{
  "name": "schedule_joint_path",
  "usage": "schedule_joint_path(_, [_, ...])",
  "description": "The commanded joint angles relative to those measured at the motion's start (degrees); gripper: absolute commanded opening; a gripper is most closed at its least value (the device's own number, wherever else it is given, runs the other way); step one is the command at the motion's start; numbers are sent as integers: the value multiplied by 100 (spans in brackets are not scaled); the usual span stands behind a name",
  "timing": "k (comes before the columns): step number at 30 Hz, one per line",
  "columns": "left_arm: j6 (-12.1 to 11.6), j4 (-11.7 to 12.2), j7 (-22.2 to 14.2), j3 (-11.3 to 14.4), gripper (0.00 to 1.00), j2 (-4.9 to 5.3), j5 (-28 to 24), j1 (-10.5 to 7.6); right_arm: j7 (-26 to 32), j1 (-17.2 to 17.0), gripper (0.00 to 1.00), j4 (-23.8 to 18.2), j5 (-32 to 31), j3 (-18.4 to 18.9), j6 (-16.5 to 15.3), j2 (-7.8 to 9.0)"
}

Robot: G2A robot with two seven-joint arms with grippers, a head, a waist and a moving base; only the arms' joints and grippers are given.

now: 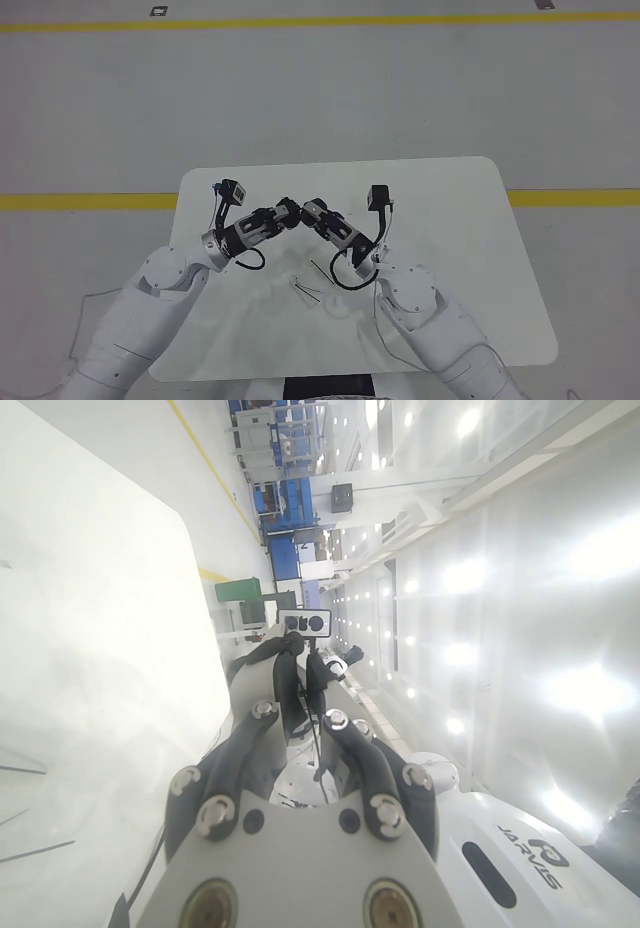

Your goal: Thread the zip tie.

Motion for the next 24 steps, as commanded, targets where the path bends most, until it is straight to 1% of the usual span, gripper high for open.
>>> schedule_joint_path(1, [1,13,-2,6,8,-4,2,-12,9,5,0,9,-5,0,-6,-5])
schedule_joint_path(11, [23,70,-12,40,9,-24,22,-59,20,17,0,51,-34,14,-25,-25])
schedule_joint_path(15, [14,75,3,41,9,-30,40,-64,-93,2,0,62,-36,45,16,-35])
schedule_joint_path(19, [8,72,20,41,13,-35,68,-65,-213,-25,0,50,-43,76,90,-45])
schedule_joint_path(24, [9,64,36,58,13,-43,113,-69,-273,-48,0,27,-70,79,146,-58])
